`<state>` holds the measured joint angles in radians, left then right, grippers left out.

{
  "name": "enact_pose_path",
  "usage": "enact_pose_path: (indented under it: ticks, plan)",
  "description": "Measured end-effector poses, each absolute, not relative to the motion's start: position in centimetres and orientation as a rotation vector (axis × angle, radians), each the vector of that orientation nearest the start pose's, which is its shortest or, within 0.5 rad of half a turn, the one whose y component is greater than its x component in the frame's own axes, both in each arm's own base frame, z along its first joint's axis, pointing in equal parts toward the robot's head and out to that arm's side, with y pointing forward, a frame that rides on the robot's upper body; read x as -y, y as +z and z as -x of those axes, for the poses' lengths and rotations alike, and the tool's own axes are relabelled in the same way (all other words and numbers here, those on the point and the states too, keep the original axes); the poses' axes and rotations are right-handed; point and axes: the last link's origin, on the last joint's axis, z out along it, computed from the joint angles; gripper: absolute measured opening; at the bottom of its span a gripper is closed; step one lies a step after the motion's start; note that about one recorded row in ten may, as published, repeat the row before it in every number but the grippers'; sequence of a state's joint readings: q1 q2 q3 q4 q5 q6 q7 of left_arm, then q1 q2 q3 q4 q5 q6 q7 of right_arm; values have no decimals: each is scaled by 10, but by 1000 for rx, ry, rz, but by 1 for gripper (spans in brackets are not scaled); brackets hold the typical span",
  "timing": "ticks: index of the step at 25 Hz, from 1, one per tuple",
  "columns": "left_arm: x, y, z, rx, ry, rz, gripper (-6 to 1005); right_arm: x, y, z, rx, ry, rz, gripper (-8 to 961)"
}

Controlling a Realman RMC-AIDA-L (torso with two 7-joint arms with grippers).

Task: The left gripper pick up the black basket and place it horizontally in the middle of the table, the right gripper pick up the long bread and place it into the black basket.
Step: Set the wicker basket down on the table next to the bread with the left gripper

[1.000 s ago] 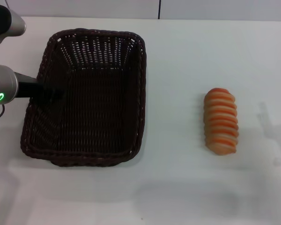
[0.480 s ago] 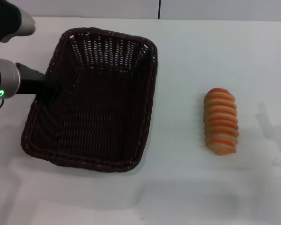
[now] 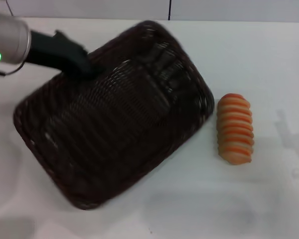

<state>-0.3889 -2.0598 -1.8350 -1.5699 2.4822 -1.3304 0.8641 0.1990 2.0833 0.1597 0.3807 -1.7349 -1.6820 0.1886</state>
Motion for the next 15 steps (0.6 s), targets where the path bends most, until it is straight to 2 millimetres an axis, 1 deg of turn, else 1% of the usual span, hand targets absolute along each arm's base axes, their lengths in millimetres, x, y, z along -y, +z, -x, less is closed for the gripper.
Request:
enact_pose_path:
  ticks: [1, 2, 5, 7, 12, 14, 15]
  plan:
    - [-362, 54, 184, 504, 127, 2561, 250, -217, -30, -301, -565, 1128, 1439, 767]
    - [-371, 60, 163, 408, 36, 2682, 250, -216, -29, -300, -561, 1132, 1434, 767]
    - [-377, 60, 150, 343, 22, 2763, 247, -212, -28, -300, -560, 1147, 1423, 767]
    - [-381, 54, 135, 263, 33, 2861, 240, -210, -27, -299, -560, 1158, 1420, 767]
    - [-383, 42, 119, 177, 38, 2957, 226, -203, -24, -299, -545, 1177, 1403, 767]
    - [-383, 42, 119, 177, 38, 2957, 225, -202, -24, -299, -545, 1178, 1399, 766]
    - [-383, 39, 117, 164, 40, 2972, 225, -202, -24, -299, -545, 1179, 1398, 766]
